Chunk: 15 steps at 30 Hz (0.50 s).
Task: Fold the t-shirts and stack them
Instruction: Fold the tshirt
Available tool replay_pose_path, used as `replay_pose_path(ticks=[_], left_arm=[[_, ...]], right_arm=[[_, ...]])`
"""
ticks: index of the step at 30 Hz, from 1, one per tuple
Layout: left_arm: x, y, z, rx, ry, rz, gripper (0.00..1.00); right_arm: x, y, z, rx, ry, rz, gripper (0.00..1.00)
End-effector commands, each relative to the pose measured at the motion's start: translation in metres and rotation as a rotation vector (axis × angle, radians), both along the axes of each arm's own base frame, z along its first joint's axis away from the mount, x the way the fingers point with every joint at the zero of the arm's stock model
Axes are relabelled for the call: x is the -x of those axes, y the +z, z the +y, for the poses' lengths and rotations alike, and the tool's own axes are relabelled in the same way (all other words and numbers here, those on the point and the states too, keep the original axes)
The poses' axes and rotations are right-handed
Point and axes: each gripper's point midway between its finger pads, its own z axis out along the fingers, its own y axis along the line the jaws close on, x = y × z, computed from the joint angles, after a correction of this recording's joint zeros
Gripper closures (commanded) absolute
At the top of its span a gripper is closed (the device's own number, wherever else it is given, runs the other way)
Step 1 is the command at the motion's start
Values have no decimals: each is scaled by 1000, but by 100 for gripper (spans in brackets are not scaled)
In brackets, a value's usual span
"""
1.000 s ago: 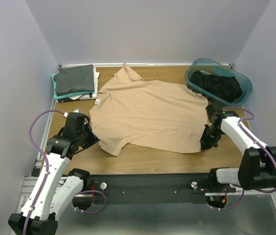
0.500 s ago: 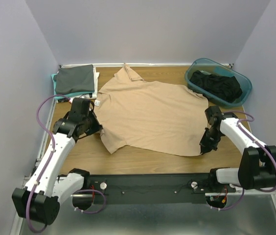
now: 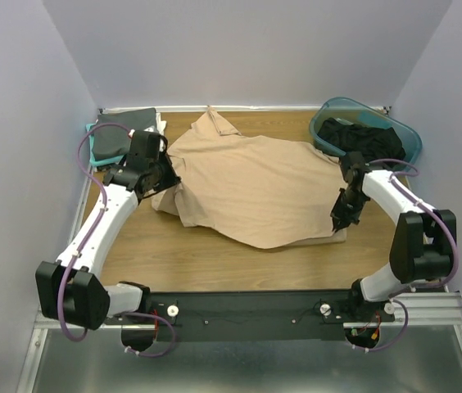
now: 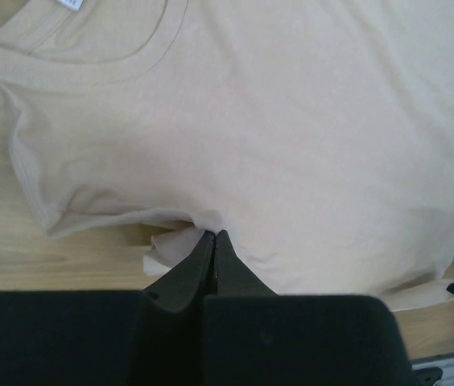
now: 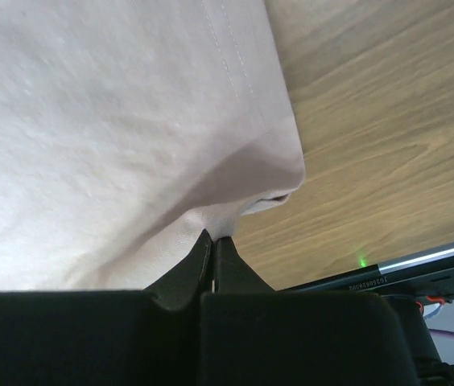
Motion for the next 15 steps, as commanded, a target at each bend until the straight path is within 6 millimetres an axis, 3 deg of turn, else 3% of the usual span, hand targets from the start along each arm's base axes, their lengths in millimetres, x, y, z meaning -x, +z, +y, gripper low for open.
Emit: replay_pose_path(ticks=[1,15], left_arm=[[-32,24,-9,16,-39,-102,100],[-96,27,-9,-43,-62,-131,100]], right_arm=[[-22,1,-11,48,8,-21,100],[-73,1,-26,66,-6,-71,100]])
